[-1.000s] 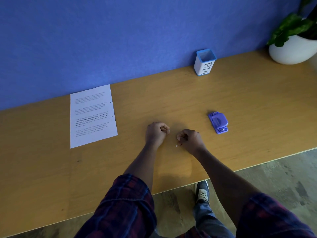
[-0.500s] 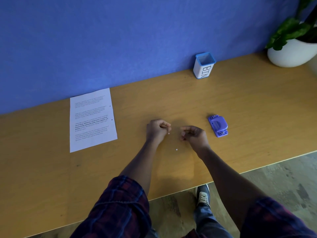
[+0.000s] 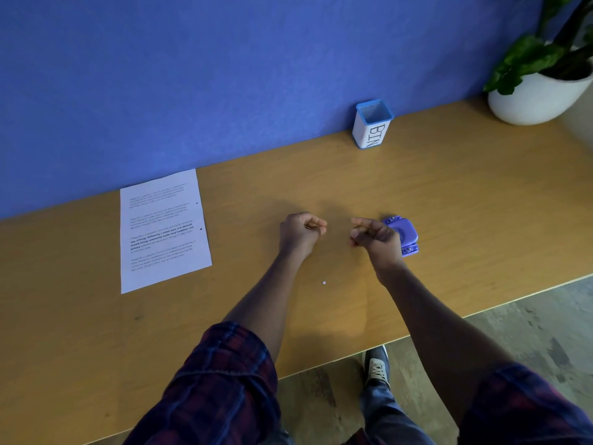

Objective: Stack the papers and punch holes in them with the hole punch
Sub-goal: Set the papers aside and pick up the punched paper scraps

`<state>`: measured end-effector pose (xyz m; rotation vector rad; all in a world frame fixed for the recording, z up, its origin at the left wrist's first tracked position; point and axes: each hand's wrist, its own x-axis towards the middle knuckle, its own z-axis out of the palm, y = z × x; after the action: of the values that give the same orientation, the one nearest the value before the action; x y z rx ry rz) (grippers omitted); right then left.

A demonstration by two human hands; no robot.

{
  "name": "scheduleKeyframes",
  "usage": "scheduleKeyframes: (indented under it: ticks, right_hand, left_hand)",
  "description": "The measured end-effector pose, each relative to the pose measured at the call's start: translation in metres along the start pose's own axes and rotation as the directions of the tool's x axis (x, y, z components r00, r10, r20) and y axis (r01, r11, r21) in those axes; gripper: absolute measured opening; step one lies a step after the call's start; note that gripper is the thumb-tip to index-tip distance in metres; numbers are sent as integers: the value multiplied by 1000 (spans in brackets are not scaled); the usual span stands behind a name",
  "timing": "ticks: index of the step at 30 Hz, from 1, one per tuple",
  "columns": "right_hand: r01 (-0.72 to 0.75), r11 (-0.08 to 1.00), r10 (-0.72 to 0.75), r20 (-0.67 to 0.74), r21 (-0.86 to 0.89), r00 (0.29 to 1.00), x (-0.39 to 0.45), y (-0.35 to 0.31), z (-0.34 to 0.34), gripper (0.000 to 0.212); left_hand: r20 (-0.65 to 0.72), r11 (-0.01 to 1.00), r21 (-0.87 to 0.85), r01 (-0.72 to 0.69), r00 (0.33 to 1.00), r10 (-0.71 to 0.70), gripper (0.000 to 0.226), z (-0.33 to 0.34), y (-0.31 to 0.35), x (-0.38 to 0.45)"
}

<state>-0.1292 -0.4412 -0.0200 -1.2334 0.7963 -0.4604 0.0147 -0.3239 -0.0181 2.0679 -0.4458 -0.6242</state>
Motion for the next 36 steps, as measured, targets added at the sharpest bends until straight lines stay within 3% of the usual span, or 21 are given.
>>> scheduleKeyframes:
  ticks: [9,18,23,31,36]
  right_hand:
    - [79,996,-81,49,43,996,18,-26,-1,29]
    - [193,981,-192,-23,17,981,77,-79,-4,25]
    - [229,972,-233,-119,-48,965,133,-119,-11,20]
    - [209,898,-325,-263,-386,908,220,-149,-21,17]
    - [190,848,-343,-238,-495,909,255,-147,-19,19]
  left_hand:
    - [4,982,-187,-27,1000,28,13,12,39,15]
    - [-29,949,-307,-67,998,61,9,25,109,55]
    - [-106,972,-190,-138,987,119,15,36,153,96]
    - [-200,983,0,-182,963,178,24,71,191,165]
    - [-196,978,86,-188,960,202,20,88,198,201]
